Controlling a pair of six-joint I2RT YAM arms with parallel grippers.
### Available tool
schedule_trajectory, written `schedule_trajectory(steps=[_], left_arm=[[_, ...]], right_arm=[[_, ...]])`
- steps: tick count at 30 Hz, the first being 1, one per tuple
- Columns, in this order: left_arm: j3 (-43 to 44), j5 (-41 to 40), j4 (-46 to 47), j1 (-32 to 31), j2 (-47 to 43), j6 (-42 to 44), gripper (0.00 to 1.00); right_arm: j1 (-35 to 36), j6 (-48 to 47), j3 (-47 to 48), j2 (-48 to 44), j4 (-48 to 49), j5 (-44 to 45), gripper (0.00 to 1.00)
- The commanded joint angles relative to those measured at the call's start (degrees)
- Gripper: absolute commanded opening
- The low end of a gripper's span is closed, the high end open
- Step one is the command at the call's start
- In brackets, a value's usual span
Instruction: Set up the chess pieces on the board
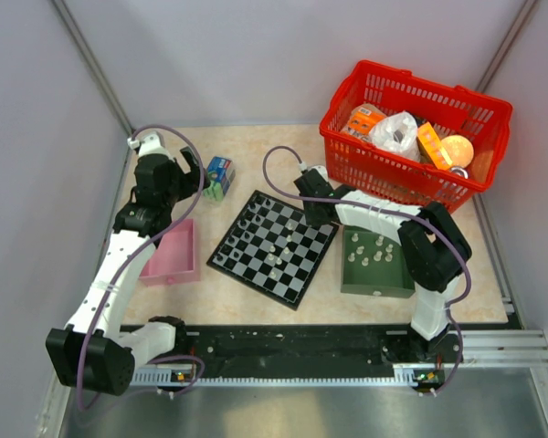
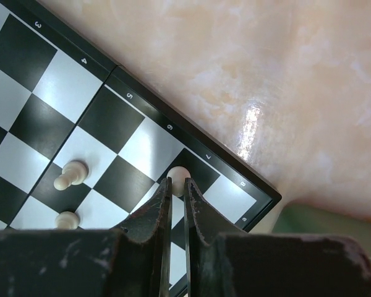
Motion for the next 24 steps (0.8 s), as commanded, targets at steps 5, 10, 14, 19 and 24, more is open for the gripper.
schedule_trajectory(steps=[5,10,14,19,24], left_arm=[[0.18,0.47,2.91,0.42,-0.18,0.18,0.99],[0.18,0.82,3.00,0.42,-0.09,0.18,0.99],[0.09,1.00,3.26,0.42,-0.18,0.09,0.99],[-0.35,1.43,3.79,0.42,-0.18,0.00,0.99],[-1.40,1.78,4.40,0.42,-0.53,-0.26,0.99]], right_arm=[[-0.15,0.82,0.27,-2.41,0.43,2.30,0.07],[-0.24,0.82,0.09,-3.12,-0.10,2.21,0.07],[-0.15,0.73,0.18,-3.38,-1.59,1.94,0.07],[-0.15,0.99,-0.43,-3.56,-1.42,2.47,0.08],[-0.15,1.26,0.09,-3.12,-0.54,3.08,0.09]])
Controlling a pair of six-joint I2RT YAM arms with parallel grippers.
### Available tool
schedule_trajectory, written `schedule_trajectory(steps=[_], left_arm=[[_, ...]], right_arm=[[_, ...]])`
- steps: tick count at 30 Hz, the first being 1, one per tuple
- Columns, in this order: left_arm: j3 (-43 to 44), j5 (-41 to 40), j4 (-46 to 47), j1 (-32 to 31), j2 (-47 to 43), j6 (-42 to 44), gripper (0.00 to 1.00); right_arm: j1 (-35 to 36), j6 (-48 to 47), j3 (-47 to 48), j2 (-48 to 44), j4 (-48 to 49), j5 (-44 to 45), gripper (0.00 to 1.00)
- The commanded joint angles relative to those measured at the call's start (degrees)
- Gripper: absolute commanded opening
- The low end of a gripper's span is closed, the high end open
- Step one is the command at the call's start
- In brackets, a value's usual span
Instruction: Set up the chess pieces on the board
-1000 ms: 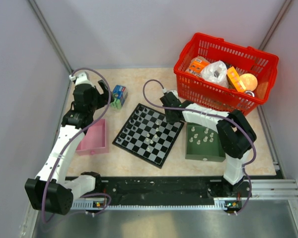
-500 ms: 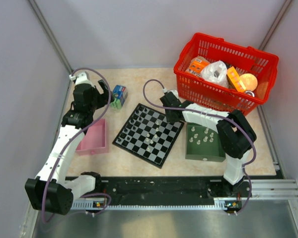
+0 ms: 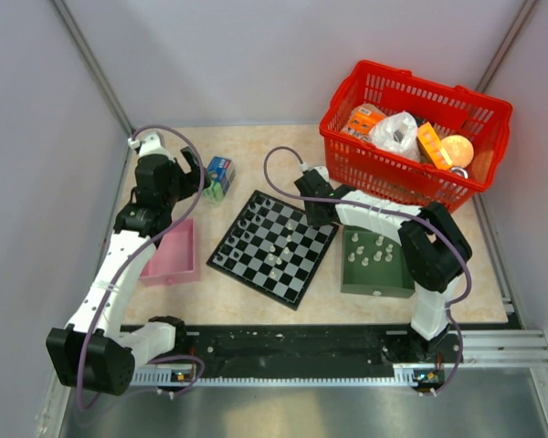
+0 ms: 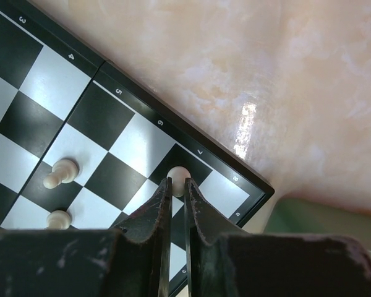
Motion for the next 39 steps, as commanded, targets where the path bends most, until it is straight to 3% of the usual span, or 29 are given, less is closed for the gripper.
schedule_trajectory(steps=[1,18,30,39], left_arm=[[-1.23,1.33,3.64,0.32,-0.45,-0.42,0.99],[-1.41,1.07,3.20,0.40,-0.80,-0.33,0.99],[-1.58,1.24,3.20,0.49,-0.71,-0.42,0.99],[-1.93,1.33,3.46,0.49,-0.71,-0.51,0.99]], right_arm=[[-0.15,0.47,0.11,-3.05,0.79,2.65,0.10],[-0.94,-0.41,0.11,-3.14,1.32,-1.83,0.13],[-0.94,-0.58,-0.15,-3.14,1.24,0.54,0.19],[-0.94,-1.11,0.73,-2.70,1.23,1.42,0.16]])
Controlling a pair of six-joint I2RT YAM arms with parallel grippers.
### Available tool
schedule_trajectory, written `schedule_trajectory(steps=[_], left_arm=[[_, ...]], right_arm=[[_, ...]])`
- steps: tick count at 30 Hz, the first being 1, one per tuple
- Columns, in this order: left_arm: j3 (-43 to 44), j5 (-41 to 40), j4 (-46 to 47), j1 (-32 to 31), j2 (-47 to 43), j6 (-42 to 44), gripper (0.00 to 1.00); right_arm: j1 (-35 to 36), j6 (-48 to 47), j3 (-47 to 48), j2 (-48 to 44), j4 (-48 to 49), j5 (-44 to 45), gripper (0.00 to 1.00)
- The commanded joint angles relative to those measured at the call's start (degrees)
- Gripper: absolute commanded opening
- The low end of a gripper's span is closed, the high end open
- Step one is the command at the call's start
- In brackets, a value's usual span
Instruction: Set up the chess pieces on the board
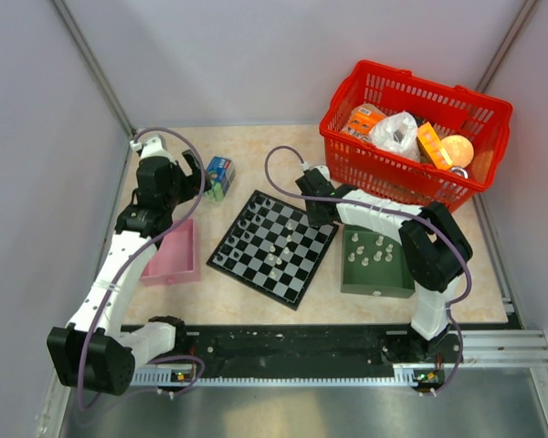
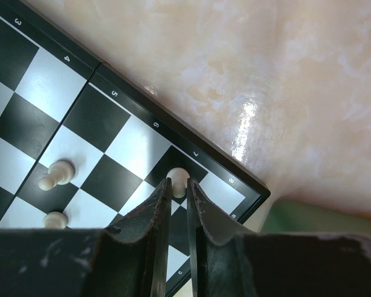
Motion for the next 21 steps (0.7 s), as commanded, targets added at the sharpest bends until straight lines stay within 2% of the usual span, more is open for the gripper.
schedule_trajectory(steps=[1,6,14,21], left_arm=[[-0.43,0.24,3.09,0.32,-0.71,-0.33,0.99],[-0.25,0.15,3.09,0.32,-0.62,-0.16,0.99],[0.19,0.41,3.18,0.32,-0.36,-0.24,0.99],[0.63,-0.20,2.92,0.40,-0.62,-0.33,0.99]], right_arm=[[-0.26,-0.74,0.90,-2.51,1.23,1.73,0.15],[-0.26,-2.05,1.96,-2.68,1.23,0.06,0.16],[0.44,-6.18,4.68,-5.49,1.41,-3.63,0.27],[2.81,-5.84,7.49,-3.48,1.59,-7.32,0.32]])
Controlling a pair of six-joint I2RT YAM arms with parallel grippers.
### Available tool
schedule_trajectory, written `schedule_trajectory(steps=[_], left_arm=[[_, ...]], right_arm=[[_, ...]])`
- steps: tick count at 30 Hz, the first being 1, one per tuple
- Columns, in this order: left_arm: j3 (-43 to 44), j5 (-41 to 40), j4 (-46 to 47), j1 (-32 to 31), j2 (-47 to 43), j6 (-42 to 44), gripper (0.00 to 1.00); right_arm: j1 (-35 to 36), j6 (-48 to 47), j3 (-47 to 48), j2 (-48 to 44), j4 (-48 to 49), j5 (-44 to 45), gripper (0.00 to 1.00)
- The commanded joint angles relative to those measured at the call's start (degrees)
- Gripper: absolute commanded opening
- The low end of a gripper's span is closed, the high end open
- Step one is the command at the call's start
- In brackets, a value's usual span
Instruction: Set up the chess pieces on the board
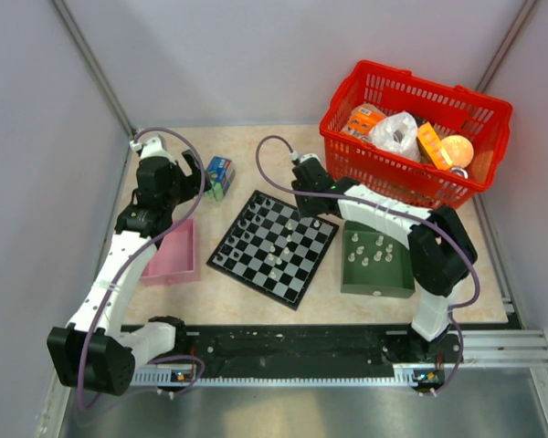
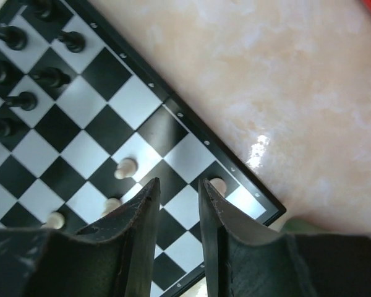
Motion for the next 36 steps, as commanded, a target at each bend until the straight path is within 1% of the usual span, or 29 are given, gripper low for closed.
schedule_trajectory(steps=[1,8,15,24,32,36], left_arm=[[0.72,-0.38,2.90,0.34,-0.62,-0.42,0.99],[-0.07,-2.66,2.98,0.60,-2.55,-1.30,0.99],[-0.95,-4.51,2.89,0.87,-3.96,-1.47,0.99],[-2.01,-4.25,3.60,1.22,-4.93,-2.26,0.99],[-2.18,-4.07,3.51,1.39,-4.84,-2.18,0.99],[-2.10,-3.98,3.60,1.48,-4.93,-2.18,0.99]], right_arm=[[2.26,-0.14,3.87,-0.61,1.41,-3.17,0.33],[4.38,1.98,6.33,3.52,2.03,-4.49,0.36],[4.47,3.38,7.30,6.60,1.59,-4.23,0.36],[4.47,3.30,7.39,8.45,1.41,-5.11,0.34],[4.47,3.30,7.65,9.77,0.97,-4.67,0.27],[4.47,2.95,7.74,9.07,0.71,-3.62,0.19]])
